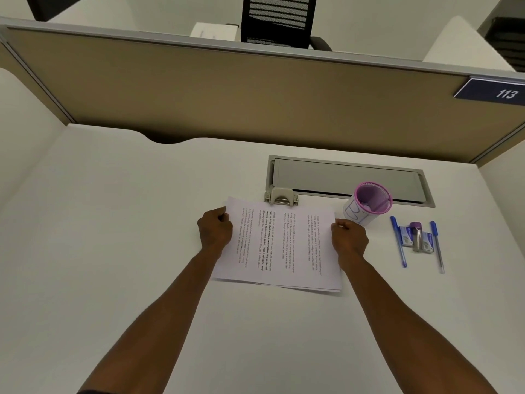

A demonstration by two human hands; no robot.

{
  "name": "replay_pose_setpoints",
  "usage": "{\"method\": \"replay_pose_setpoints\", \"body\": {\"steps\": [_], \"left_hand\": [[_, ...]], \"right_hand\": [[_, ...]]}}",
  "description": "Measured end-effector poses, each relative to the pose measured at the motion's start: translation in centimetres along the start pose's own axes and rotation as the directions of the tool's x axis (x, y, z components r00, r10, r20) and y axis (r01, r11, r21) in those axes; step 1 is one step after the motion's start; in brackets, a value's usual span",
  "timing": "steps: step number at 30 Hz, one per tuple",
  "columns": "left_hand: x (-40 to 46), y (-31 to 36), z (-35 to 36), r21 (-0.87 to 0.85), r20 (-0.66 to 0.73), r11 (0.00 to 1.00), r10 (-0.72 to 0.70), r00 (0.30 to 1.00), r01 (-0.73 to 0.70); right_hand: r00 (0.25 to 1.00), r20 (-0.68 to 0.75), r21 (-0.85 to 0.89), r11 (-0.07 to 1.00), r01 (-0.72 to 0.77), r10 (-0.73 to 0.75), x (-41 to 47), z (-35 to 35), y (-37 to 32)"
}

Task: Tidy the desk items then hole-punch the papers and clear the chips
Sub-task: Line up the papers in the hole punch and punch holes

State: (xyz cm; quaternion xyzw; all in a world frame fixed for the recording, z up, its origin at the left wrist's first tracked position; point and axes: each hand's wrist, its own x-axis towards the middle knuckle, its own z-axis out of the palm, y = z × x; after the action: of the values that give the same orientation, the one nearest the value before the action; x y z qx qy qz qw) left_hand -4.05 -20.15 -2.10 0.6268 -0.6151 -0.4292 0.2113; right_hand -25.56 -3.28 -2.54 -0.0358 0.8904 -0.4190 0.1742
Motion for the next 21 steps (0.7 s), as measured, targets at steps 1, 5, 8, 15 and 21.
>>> {"method": "replay_pose_setpoints", "body": {"steps": [1, 5, 8, 15, 21], "left_hand": [[0.1, -0.1, 0.0, 0.001, 0.001, 1.000, -0.002, 1.000, 0.002], [0.3, -0.1, 0.1, 0.012, -0.017, 1.000, -0.016, 1.000, 0.016], [0.5, -0.1, 0.2, 0.015, -0.017, 1.000, -0.019, 1.000, 0.020], [1.4, 0.3, 0.6, -0.029, -0.076, 0.999, -0.031, 0.997, 0.029], [2.2, 0.7, 0.7, -0.031, -0.095, 0.999, -0.045, 0.994, 0.043]], "right_hand": [[1.000, -0.006, 0.007, 1.000, 0.002, -0.002, 0.0, 0.1, 0.0], [0.999, -0.008, -0.005, 0.999, 0.035, -0.035, 0.2, 0.4, 0.0], [0.998, -0.008, -0.011, 0.998, 0.059, -0.059, 0.5, 0.7, 0.0], [1.000, -0.025, 0.015, 1.000, 0.017, -0.017, 0.9, 1.1, -0.5], [0.999, -0.023, 0.046, 0.999, 0.027, -0.026, 1.2, 1.0, -0.5]]}}
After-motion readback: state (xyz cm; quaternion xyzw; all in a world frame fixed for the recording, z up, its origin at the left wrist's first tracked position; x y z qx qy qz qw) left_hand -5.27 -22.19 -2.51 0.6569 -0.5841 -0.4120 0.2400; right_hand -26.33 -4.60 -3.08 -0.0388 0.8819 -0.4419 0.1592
